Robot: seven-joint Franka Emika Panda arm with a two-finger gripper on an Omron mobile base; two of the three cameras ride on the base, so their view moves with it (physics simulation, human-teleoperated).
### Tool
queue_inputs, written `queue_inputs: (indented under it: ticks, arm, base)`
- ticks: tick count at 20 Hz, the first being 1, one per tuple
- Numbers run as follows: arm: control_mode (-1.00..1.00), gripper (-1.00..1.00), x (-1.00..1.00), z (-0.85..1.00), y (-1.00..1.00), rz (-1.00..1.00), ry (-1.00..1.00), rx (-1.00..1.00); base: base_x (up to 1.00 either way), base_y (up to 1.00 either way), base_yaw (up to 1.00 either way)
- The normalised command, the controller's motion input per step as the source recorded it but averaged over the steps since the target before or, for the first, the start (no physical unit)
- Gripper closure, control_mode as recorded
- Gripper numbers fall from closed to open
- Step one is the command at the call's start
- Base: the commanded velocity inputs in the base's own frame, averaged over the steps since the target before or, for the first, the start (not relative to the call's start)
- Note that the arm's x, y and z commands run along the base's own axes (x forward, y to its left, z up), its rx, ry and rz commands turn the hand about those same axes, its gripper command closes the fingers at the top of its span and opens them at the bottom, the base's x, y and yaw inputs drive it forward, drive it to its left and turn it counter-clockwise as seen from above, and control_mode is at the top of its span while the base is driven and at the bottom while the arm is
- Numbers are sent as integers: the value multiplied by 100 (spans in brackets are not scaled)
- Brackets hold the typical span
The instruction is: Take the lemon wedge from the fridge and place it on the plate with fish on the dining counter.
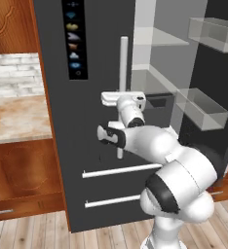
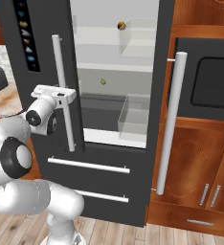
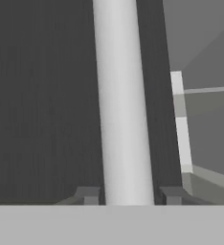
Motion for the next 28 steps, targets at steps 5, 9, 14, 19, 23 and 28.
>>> queue_inputs:
  ticks: [5, 9, 14, 19, 23, 28]
  arm:
    - [-100, 100, -100, 48, 98, 0, 8, 0]
    - [-100, 100, -100, 54, 100, 0, 12, -1]
    - [-100, -100, -100, 56, 100, 0, 13, -6]
    - [-100, -100, -100, 53, 100, 0, 10, -5]
    - [-100, -100, -100, 37, 46, -4, 15, 0]
    - [-100, -100, -100, 28, -95, -17, 11, 28]
  base:
    - [0, 0, 0]
    - [0, 0, 0]
    - [0, 0, 0]
    - [0, 0, 0]
    - [0, 0, 0]
    - [0, 0, 0]
